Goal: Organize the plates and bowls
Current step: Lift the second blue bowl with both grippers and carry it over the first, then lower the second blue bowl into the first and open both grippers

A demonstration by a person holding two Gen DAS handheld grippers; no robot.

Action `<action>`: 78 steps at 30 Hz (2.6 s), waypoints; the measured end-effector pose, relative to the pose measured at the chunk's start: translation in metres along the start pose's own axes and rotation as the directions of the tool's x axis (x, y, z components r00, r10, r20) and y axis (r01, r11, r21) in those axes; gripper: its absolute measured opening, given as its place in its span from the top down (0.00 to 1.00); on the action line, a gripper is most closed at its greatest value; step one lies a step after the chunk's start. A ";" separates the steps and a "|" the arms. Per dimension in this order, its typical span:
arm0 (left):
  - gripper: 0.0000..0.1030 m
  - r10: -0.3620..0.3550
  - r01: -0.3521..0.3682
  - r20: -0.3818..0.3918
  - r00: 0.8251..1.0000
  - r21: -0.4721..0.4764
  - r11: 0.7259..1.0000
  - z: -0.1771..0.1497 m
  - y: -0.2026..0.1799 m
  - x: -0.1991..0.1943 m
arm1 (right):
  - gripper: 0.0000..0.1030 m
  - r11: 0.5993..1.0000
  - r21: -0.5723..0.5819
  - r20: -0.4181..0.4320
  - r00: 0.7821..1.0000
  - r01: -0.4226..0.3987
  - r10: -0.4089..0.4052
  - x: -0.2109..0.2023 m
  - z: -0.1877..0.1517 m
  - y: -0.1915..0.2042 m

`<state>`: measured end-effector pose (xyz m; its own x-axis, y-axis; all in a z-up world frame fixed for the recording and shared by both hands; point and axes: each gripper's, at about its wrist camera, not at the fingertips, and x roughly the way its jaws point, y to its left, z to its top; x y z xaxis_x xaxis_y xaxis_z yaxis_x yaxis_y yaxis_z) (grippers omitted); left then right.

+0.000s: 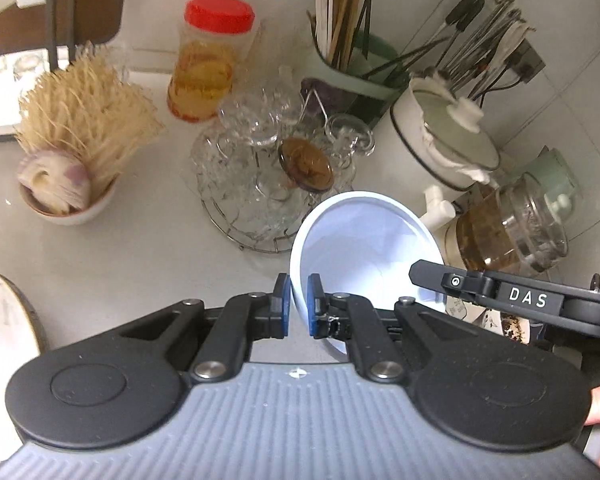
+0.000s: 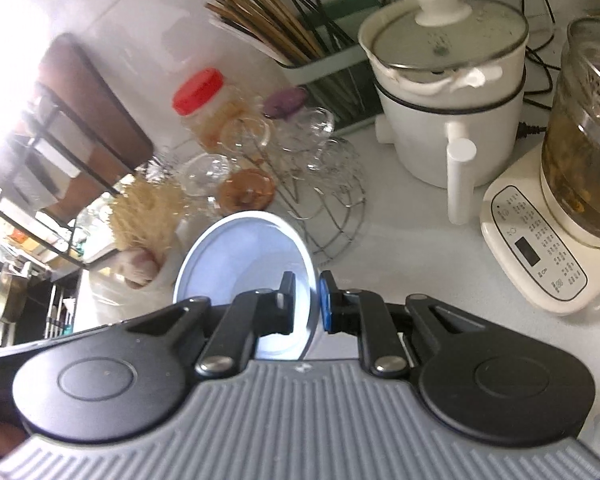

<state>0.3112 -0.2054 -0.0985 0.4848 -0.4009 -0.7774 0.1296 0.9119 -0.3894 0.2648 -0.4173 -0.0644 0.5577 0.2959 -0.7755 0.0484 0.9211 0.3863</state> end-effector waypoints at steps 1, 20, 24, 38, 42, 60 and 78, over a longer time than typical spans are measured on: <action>0.90 0.001 -0.001 0.007 1.000 0.004 1.000 0.000 -0.001 -0.006 | 0.85 1.000 -0.001 0.004 1.000 -0.003 0.003 -0.004 -0.002 0.004; 0.90 0.044 -0.038 0.058 0.997 -0.104 0.994 -0.037 0.046 -0.067 | 0.85 0.993 0.009 -0.038 0.993 -0.114 0.114 -0.016 -0.046 0.044; 0.90 0.057 -0.047 0.062 0.996 -0.150 0.988 -0.049 0.061 -0.074 | 0.85 0.991 -0.011 -0.061 0.989 -0.133 0.132 -0.011 -0.054 0.055; 0.90 0.110 -0.099 0.032 0.993 -0.237 0.966 -0.087 0.117 -0.068 | 0.85 0.986 -0.066 -0.123 0.982 -0.155 0.146 0.025 -0.088 0.080; 0.90 0.117 -0.111 0.008 0.993 -0.250 0.962 -0.099 0.125 -0.058 | 0.85 0.988 -0.063 -0.137 0.982 -0.142 0.132 0.037 -0.097 0.079; 0.90 0.109 -0.100 0.019 0.994 -0.257 0.961 -0.118 0.129 -0.029 | 0.83 0.989 -0.090 -0.130 0.986 -0.117 0.105 0.056 -0.109 0.063; 0.60 0.119 -0.106 0.041 0.992 -0.231 0.967 -0.100 0.114 -0.059 | 0.53 0.990 -0.065 -0.098 0.988 -0.126 0.119 0.027 -0.101 0.075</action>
<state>0.2106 -0.0870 -0.1461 0.5319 -0.2859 -0.7971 -0.1262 0.9040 -0.4085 0.2003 -0.3143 -0.1065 0.4754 0.4270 -0.7692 -0.0762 0.8910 0.4475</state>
